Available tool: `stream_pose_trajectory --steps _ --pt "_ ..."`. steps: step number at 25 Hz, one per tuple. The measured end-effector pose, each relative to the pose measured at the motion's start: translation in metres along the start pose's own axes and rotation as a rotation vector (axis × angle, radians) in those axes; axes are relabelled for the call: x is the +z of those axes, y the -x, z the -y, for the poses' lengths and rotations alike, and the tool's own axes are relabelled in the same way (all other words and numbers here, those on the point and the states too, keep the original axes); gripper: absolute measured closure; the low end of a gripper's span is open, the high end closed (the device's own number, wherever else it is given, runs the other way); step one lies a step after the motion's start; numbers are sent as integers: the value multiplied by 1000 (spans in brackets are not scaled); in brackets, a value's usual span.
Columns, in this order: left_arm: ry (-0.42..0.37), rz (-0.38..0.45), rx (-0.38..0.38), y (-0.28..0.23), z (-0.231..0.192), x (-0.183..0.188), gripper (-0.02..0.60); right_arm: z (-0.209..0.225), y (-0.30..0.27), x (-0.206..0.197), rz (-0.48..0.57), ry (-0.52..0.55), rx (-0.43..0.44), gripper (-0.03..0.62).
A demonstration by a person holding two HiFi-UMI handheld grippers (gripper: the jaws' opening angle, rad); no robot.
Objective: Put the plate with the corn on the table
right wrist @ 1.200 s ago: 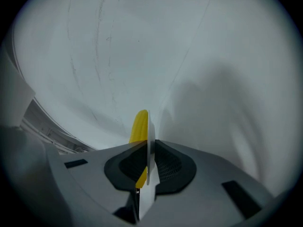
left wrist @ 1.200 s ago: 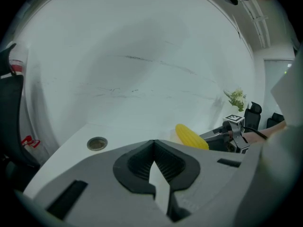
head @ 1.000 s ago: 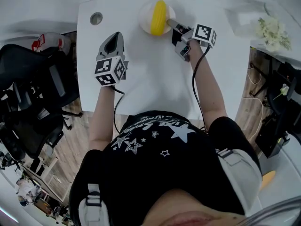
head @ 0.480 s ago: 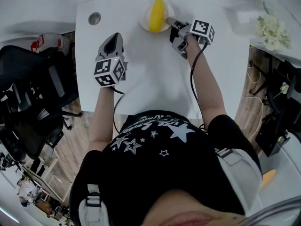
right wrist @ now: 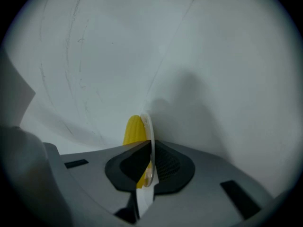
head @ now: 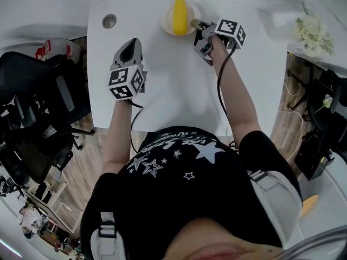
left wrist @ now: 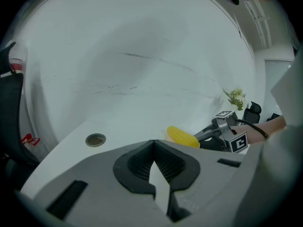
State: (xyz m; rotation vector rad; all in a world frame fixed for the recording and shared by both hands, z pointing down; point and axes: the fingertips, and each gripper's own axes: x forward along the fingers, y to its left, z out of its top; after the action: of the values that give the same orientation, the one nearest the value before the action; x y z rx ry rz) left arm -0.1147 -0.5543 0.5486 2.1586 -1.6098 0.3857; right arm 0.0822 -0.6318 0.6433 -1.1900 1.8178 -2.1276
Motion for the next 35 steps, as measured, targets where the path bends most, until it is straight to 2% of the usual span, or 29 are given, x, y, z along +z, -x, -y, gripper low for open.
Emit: stream_pose_trajectory --steps 3,9,13,17,28,35 --pt "2 -1 -4 0 3 -1 575 2 0 -1 7 18 -53 576" --pt "-6 3 -15 1 8 2 575 0 -1 -4 14 25 -89 545" --pt "-10 5 -14 2 9 4 575 -3 -1 -4 22 86 -135 504" --pt "-11 6 -17 3 10 5 575 -5 0 -3 24 146 -186 493" --pt "-8 5 -28 4 13 6 575 -10 7 2 83 231 -206 400" --pt "-8 12 -36 6 17 8 575 -7 16 3 102 249 -223 399"
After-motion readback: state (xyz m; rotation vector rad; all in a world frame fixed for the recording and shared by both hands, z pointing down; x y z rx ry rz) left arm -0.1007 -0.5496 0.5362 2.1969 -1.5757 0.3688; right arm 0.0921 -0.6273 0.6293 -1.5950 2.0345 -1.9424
